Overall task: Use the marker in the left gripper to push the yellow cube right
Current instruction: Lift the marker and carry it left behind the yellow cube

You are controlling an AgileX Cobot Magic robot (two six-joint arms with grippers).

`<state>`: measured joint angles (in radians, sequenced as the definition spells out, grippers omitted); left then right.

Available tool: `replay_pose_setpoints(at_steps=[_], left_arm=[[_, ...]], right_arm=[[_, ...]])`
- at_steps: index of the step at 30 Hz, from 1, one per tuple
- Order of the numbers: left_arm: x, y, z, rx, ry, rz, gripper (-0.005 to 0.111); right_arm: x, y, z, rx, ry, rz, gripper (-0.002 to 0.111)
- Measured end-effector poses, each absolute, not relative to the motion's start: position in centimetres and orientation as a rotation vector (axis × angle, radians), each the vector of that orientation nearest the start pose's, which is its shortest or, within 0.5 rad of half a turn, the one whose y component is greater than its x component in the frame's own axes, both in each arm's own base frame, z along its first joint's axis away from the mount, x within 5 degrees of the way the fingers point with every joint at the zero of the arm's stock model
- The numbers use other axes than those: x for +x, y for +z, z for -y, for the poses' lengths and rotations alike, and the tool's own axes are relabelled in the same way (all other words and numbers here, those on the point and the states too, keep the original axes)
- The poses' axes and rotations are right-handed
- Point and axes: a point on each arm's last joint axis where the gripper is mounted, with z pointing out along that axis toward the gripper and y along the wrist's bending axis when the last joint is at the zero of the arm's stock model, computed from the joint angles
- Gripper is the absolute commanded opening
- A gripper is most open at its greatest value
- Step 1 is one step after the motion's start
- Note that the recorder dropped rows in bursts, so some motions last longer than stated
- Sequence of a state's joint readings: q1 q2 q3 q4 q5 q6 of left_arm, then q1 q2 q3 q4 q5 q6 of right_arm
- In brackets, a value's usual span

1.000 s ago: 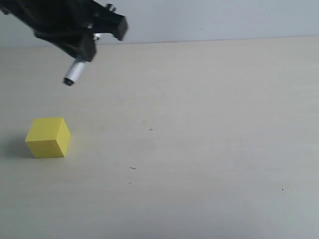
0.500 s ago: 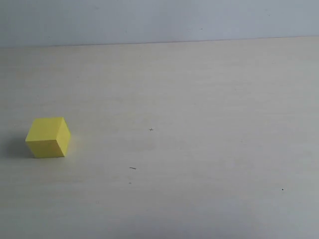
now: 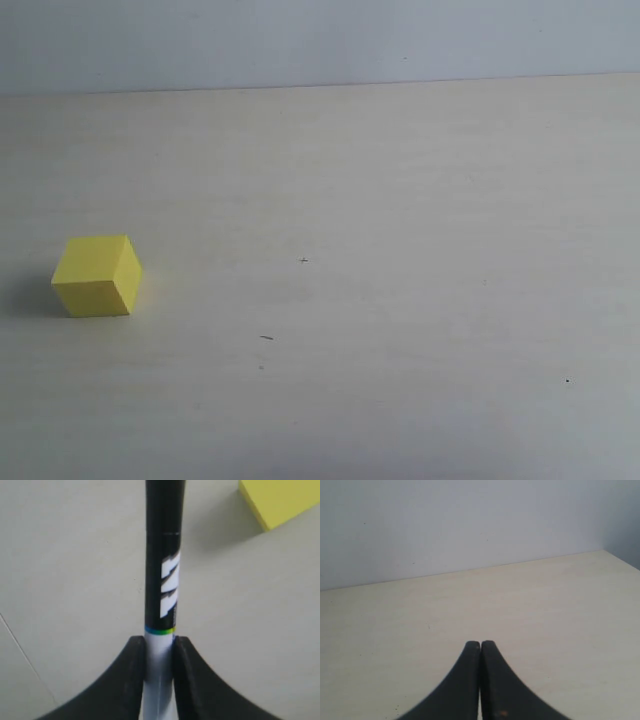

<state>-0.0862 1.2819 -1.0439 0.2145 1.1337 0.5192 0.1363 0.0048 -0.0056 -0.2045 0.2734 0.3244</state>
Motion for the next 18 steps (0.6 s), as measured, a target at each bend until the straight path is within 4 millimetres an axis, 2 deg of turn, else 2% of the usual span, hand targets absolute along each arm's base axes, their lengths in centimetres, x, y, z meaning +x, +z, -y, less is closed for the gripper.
replay_pose_setpoints(at_steps=[3, 6, 8, 9, 12, 18], left_arm=[[24.6, 28.4, -0.1, 1.202, 0.478, -2.650, 0.000], [25.6, 26.9, -0.3, 1.385, 0.545, -2.591, 0.000], [26.3, 26.0, -0.4, 1.510, 0.564, -2.553, 0.000], [26.6, 25.4, -0.4, 1.636, 0.567, -2.511, 0.000], [27.1, 24.2, -0.7, 1.869, 0.529, -2.426, 0.000], [28.6, 22.0, -2.7, 1.996, 0.405, -2.291, 0.000]], right_arm=[[5.5, 19.1, -0.3, 0.032, 0.145, -1.752, 0.000], [5.5, 19.1, -0.3, 0.032, 0.145, -1.752, 0.000], [5.5, 19.1, -0.3, 0.032, 0.145, -1.752, 0.000], [5.5, 19.1, -0.3, 0.032, 0.145, -1.752, 0.000], [5.5, 19.1, -0.3, 0.032, 0.145, -1.752, 0.000], [5.5, 19.1, -0.3, 0.032, 0.145, -1.752, 0.000]])
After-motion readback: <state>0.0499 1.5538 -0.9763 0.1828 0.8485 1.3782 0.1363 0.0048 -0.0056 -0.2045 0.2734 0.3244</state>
